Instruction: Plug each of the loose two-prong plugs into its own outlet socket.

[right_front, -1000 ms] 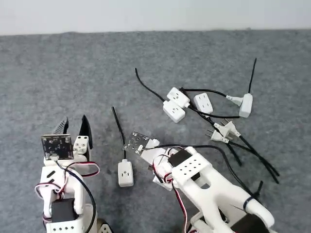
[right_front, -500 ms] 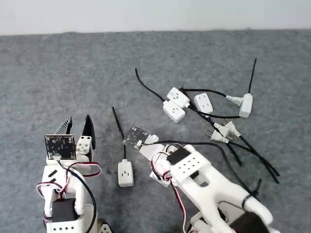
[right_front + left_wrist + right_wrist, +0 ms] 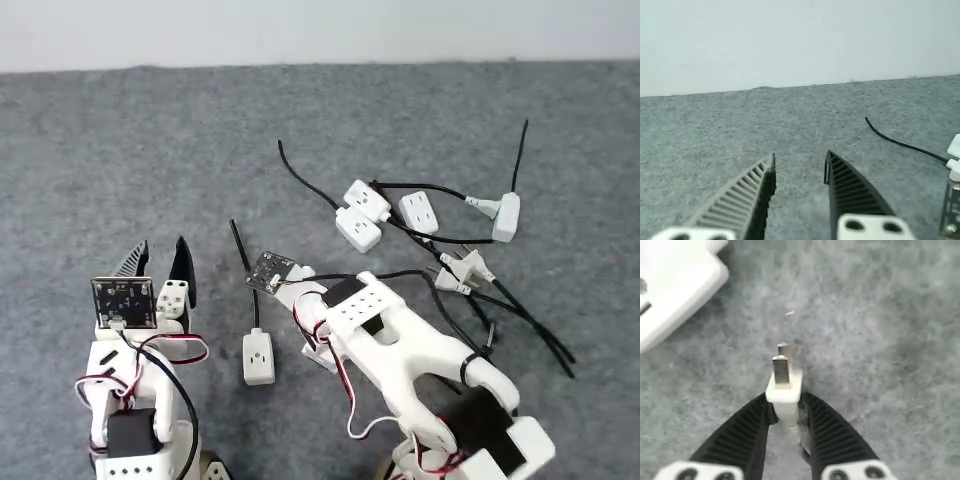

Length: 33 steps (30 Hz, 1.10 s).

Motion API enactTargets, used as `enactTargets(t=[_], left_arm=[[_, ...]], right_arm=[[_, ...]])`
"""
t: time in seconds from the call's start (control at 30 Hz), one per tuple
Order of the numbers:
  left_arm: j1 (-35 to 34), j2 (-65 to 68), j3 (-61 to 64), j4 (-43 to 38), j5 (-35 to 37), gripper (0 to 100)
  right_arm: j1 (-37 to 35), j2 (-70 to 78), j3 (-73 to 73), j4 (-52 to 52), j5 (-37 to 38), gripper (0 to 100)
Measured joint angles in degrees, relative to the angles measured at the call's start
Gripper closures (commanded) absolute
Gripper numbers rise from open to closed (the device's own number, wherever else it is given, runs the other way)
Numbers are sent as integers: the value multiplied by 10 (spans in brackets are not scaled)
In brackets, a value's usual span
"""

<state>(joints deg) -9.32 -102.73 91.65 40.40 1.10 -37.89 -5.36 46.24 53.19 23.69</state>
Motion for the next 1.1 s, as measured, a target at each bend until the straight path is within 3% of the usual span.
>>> enactTargets(t=[0.37, 0.73, 1.1], left_arm=[[16, 0, 0, 0, 0, 830], [25, 0, 0, 0, -1, 830], [131, 0, -29, 56, -1, 830]], right_arm=[[7, -5, -17, 28, 2, 990], [19, -161, -208, 290, 81, 990], [19, -136, -285, 324, 85, 990]])
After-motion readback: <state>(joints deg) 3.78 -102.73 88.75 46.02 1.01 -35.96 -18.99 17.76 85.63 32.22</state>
